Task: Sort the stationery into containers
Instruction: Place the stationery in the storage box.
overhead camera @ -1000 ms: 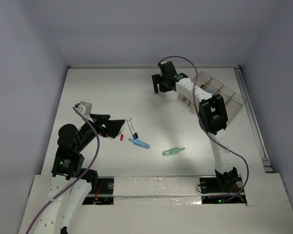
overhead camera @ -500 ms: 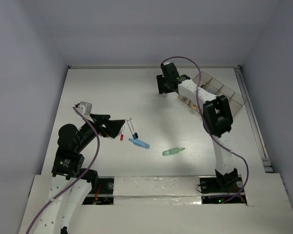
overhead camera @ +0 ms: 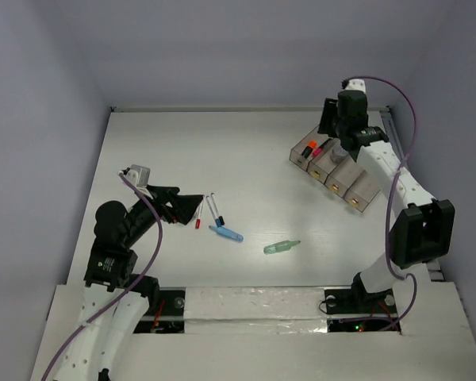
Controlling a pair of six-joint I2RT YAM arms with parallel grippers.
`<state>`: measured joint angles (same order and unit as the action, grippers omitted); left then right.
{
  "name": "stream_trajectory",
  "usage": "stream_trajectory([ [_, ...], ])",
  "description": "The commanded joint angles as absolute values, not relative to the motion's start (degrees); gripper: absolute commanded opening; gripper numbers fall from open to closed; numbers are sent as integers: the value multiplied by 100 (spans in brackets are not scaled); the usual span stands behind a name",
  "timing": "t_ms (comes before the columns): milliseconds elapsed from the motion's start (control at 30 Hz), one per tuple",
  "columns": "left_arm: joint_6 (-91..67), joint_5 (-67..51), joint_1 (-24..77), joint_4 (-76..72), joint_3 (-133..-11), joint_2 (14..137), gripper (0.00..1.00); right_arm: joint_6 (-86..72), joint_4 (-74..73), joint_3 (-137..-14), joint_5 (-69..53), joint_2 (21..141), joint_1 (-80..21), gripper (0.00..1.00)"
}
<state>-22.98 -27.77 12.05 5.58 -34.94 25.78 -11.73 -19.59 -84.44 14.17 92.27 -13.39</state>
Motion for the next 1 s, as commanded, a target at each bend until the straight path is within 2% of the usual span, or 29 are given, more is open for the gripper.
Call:
stream_trajectory([
  [0,-2276,-2804,1230,352,-3498,2628,99,-1371,-1846,-7964,1397,9115,-1161,37],
  [267,-2276,-2821,1230,351,-3498,2663,99,-1556,-1758,-7488,1319,9167,-809,37],
  [967,-2268,-2813,1230,352,-3498,2637,99,-1714,-2013,-7840,1107,10081,-414,37],
])
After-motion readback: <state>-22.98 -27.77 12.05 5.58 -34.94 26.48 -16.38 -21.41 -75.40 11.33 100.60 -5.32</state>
